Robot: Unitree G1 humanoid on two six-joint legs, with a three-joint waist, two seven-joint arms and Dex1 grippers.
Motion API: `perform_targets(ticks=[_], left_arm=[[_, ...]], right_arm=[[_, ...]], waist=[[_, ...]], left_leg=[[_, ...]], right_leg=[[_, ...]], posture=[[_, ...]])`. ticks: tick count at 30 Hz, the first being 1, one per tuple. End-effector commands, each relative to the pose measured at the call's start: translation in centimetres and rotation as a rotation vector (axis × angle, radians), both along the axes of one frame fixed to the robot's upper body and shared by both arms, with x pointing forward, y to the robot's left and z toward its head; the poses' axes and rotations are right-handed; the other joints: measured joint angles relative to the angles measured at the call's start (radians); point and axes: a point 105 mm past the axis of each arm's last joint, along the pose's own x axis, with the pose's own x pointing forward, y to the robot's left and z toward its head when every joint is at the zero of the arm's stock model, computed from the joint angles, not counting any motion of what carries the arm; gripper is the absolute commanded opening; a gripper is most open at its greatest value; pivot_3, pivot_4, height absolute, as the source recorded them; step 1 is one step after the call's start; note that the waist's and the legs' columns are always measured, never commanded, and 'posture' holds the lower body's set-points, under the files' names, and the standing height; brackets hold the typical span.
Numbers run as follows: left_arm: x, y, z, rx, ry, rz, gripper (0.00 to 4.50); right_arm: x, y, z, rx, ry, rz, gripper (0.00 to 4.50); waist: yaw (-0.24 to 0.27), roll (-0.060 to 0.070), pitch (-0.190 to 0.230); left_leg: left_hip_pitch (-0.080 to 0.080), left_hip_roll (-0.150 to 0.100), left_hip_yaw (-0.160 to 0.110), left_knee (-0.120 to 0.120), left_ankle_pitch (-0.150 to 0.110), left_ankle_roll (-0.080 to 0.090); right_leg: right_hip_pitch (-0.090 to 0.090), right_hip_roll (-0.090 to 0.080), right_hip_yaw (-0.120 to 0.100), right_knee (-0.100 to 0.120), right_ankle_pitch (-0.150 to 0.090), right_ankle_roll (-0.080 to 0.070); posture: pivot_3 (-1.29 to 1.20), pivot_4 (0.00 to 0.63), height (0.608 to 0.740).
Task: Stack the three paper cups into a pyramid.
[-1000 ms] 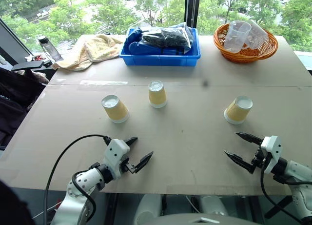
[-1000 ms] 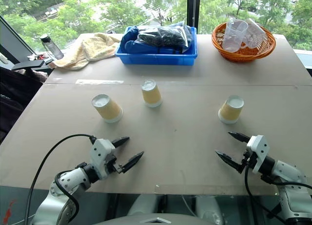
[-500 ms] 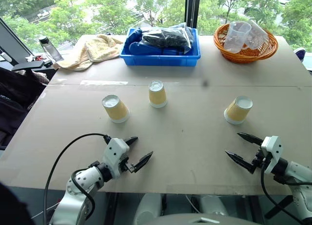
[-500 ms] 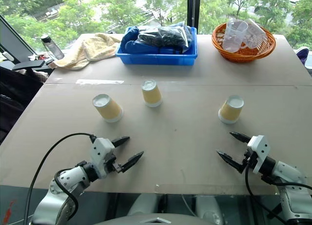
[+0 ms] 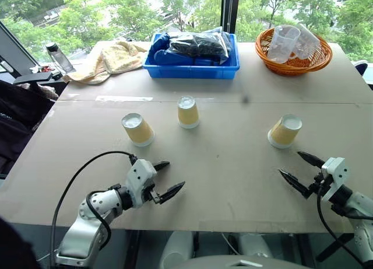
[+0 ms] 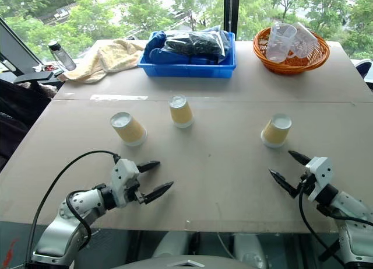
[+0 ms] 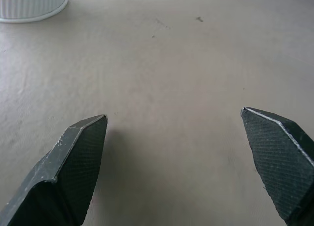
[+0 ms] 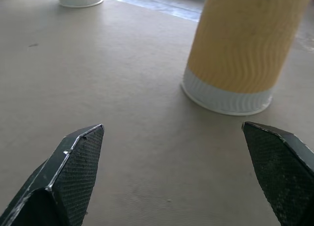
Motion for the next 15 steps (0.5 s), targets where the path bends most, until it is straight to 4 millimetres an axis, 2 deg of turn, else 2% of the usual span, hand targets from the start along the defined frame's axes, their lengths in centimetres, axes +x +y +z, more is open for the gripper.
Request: perform_targets(ticks=[1, 4, 8, 15], left_arm=[[0.3, -1.0, 3.6, -0.028, -0.062, -0.104, 4.50], [0.4, -1.9, 6.3, -0.019, -0.085, -0.207, 4.50], [0.2, -3.2, 9.3, -0.055, -0.117, -0.306, 4.50], [0.1, -3.7, 12.0, -0.020, -0.166, -0.346, 4.50]], right_arm=[[1.0, -0.9, 1.7, 0.015, -0.064, -0.103, 4.46], [2.0, -1.3, 2.9, 0.077, -0.105, -0.167, 4.46], [3.1, -0.2, 4.4, 0.124, -0.148, -0.145, 4.46], [4.5, 1.0, 5.5, 0.149, -0.181, -0.123, 4.46]], waist=[[-0.002, 0.000, 0.000], [-0.003, 0.000, 0.001], [-0.006, 0.000, 0.002], [-0.005, 0.000, 0.002]], left_leg=[[0.000, 0.000, 0.000, 0.000, 0.000, 0.000], [-0.001, 0.000, 0.000, 0.000, 0.002, -0.003], [-0.002, 0.000, 0.001, 0.000, 0.002, -0.003], [-0.002, 0.000, 0.000, 0.000, 0.002, -0.003]], right_leg=[[0.000, 0.000, 0.000, 0.000, 0.000, 0.000], [-0.001, 0.000, 0.000, -0.001, 0.000, 0.000], [-0.002, 0.001, 0.001, -0.001, 0.000, 0.000], [-0.002, 0.002, 0.001, 0.000, 0.000, 0.000]], posture=[[0.00, 0.150, 0.740], [0.00, 0.150, 0.740], [0.00, 0.150, 0.740], [0.00, 0.150, 0.740]])
